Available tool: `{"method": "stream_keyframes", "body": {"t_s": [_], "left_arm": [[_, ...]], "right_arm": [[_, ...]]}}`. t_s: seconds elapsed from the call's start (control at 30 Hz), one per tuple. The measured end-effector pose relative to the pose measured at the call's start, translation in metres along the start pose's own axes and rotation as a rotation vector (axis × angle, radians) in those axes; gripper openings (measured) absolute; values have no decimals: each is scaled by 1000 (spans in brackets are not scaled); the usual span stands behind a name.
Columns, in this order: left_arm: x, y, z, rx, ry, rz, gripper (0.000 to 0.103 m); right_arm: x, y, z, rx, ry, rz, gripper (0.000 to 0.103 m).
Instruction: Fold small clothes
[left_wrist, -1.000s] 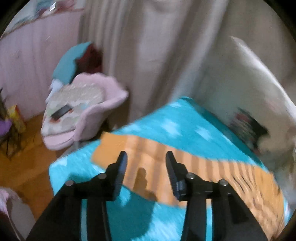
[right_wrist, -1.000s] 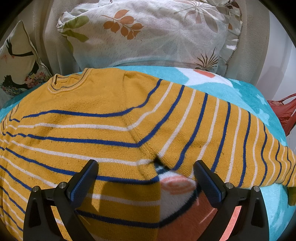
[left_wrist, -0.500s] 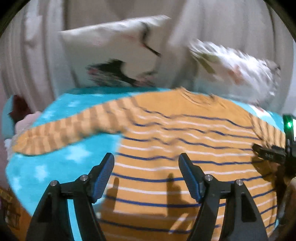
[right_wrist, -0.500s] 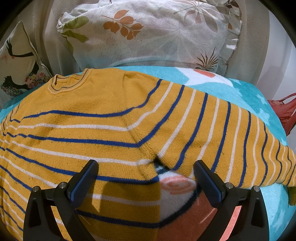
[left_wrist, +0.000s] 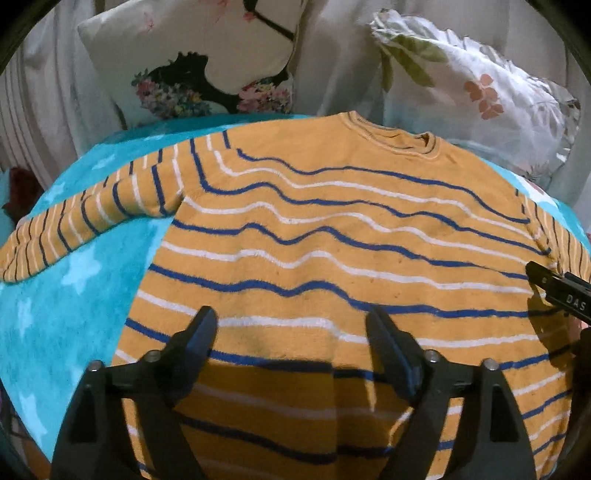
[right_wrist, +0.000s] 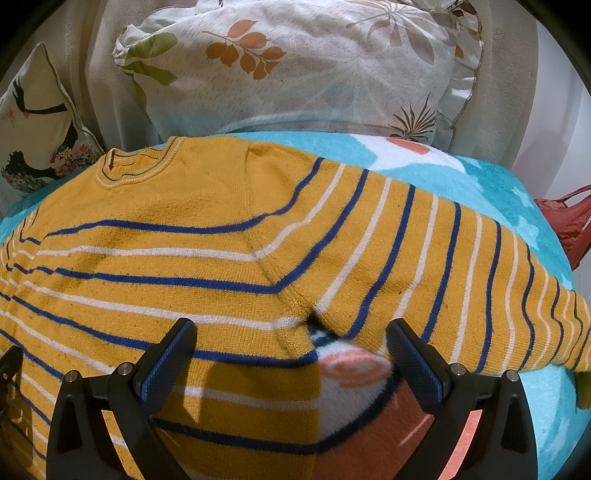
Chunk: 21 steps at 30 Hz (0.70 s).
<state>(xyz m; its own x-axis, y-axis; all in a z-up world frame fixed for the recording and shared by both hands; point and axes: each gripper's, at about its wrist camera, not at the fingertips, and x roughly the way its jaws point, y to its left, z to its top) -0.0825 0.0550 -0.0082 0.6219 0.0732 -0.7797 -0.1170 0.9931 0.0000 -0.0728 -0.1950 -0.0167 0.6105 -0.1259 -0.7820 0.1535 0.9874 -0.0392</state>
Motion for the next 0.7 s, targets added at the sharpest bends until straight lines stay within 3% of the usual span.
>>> {"method": "stream_keyframes", "body": {"t_s": [0.2, 0.7], "left_arm": [[4, -2, 2, 9, 20, 19, 99], [5, 1, 2, 5, 27, 13, 103]], "right_arm": [[0, 1, 0, 1, 0, 1, 103], [0, 1, 0, 1, 0, 1, 103]]}}
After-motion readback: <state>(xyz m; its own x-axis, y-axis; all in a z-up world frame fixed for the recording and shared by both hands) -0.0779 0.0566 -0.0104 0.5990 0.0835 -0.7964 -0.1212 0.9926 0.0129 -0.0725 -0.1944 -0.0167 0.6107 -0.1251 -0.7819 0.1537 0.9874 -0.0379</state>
